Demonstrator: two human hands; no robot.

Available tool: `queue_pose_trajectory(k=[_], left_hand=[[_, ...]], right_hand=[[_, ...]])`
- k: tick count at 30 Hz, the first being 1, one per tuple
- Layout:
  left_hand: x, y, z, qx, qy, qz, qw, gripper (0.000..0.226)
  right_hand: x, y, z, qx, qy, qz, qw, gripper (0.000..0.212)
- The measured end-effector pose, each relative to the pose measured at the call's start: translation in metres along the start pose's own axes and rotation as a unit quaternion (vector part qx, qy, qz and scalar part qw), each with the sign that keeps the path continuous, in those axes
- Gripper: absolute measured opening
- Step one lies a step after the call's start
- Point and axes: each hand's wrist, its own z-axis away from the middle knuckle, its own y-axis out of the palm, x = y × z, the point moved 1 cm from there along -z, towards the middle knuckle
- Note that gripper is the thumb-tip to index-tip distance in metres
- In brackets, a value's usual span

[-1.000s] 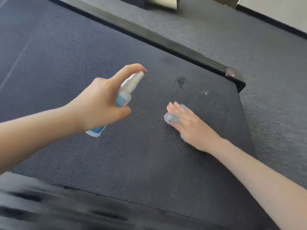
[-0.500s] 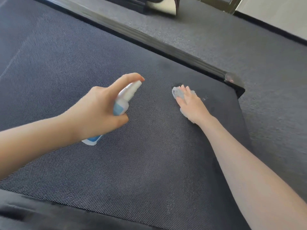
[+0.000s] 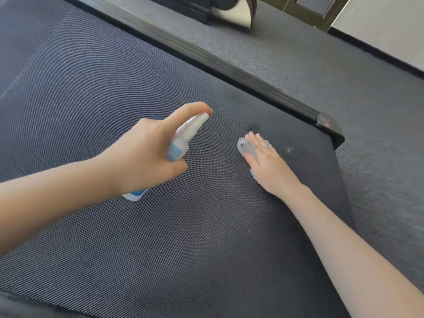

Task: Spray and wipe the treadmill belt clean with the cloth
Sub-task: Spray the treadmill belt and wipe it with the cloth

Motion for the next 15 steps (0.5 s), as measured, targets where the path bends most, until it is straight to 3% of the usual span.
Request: queue_pose_trajectory(k=[8, 10, 15], left_hand=[[0.019, -0.006, -0.027, -0.02, -0.026, 0.03, 0.999, 0.08], [0.025, -0.01, -0.029, -0.026, -0.035, 0.039, 0.998, 0.079], [0.038, -0.014, -0.03, -0.031, -0.053, 0.044, 0.997, 0.08]], right_hand=[[-0.064, -0.029, -0.064, -0.068, 0.173, 0.01, 0.983, 0.051], [-0.068, -0.033, -0.078, -0.047, 0.223, 0.039, 0.973, 0.049], [-0.062, -0.035, -0.096, -0.023, 0.229, 0.111, 0.967, 0.049]])
